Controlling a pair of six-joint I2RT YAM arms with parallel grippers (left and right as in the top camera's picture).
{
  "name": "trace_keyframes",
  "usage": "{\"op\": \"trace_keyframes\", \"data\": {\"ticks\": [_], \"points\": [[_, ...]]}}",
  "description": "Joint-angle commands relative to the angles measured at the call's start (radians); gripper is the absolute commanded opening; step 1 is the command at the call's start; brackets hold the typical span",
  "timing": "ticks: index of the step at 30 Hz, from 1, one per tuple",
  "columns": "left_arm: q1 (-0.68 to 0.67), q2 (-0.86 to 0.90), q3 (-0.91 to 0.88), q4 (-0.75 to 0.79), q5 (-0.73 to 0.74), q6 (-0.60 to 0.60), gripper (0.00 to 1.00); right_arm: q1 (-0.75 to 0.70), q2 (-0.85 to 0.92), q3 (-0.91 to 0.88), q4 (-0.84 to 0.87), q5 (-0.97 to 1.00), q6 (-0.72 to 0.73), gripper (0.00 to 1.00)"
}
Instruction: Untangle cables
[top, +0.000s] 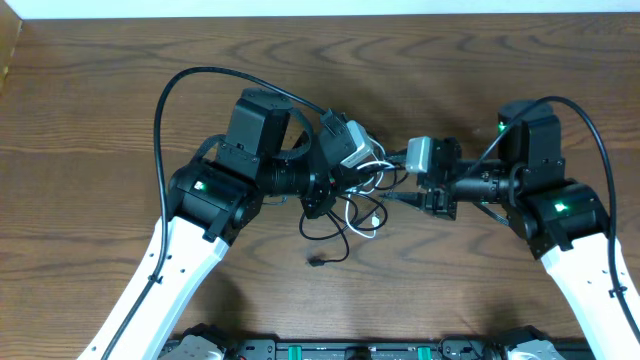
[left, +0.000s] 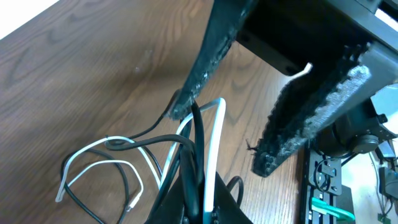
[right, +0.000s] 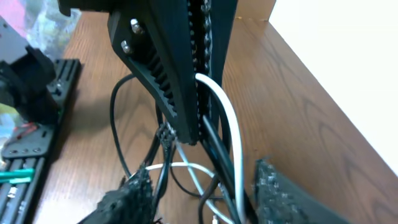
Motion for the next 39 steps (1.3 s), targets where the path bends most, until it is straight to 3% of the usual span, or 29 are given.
{"op": "trace_keyframes", "data": {"ticks": [1, 5, 10, 19, 24, 39], "points": [[-0.013, 0.006, 0.001, 0.001, 0.032, 0.014, 0.08, 0.006, 0.000, 0.004, 0.006, -0.013, -0.013, 0.38], [-0.022, 0.007, 0.001, 0.001, 0.031, 0.022, 0.08, 0.006, 0.001, 0.004, 0.015, -0.013, -0.013, 0.16], [-0.023, 0.018, 0.001, 0.001, 0.031, 0.022, 0.08, 0.006, 0.001, 0.004, 0.029, -0.013, -0.012, 0.06], [-0.023, 0.039, 0.001, 0.001, 0.030, 0.022, 0.08, 0.006, 0.001, 0.004, 0.039, -0.013, -0.009, 0.01], [-0.023, 0.039, 0.001, 0.000, -0.037, 0.021, 0.08, 0.006, 0.001, 0.004, 0.054, -0.013, -0.008, 0.01], [-0.023, 0.039, 0.001, 0.004, -0.040, 0.021, 0.08, 0.004, 0.001, 0.004, 0.051, -0.013, 0.007, 0.01]]}}
